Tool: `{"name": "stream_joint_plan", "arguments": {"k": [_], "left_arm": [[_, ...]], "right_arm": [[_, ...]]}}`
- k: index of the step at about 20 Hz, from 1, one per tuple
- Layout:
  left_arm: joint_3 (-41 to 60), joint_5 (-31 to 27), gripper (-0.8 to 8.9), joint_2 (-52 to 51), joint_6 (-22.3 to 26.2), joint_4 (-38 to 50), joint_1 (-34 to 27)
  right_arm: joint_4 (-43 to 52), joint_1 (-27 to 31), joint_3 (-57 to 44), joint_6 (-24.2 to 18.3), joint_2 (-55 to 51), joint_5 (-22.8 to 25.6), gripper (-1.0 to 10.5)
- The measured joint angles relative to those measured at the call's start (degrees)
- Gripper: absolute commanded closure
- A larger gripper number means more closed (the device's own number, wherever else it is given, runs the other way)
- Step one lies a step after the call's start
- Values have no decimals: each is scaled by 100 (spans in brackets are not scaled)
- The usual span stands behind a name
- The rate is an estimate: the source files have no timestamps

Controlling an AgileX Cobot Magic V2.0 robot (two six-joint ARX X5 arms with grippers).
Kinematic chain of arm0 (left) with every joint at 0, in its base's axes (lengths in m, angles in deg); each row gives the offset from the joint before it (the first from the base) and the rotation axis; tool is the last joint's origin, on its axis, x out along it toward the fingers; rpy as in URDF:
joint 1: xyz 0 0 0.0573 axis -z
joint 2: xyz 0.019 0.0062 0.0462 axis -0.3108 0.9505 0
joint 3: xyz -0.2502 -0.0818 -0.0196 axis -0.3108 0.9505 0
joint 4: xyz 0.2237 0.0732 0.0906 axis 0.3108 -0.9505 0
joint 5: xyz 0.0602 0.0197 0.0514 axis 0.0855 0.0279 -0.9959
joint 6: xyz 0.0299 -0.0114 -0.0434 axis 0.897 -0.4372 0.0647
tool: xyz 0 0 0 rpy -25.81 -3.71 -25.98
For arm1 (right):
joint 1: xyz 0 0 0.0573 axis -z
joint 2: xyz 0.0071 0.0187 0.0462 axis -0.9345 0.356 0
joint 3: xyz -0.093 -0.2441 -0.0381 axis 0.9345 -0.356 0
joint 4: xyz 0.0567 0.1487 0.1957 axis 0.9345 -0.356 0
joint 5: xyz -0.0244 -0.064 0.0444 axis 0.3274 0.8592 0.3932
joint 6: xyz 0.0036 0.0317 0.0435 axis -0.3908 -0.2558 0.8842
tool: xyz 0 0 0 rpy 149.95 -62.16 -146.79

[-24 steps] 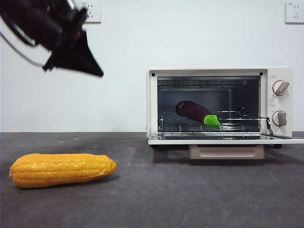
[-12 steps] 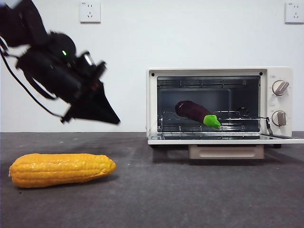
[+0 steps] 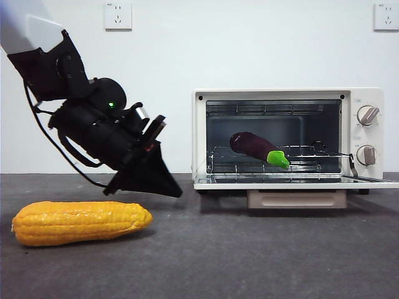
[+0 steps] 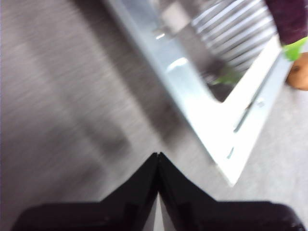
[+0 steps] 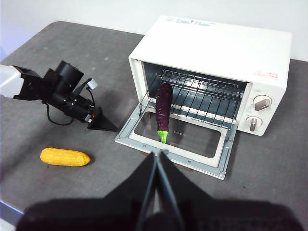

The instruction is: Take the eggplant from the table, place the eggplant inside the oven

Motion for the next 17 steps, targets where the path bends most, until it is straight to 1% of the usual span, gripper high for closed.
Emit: {"name": "stream_joint_plan", "arguments": {"k": [8,17], "left_arm": [[0,61,822,232,-328,466,264],[0,299,822,369,-538,750,286]], "right_arm": [[0,0,2,0,-109,-4,958],[0,0,2,0,-273,-4,958]]}}
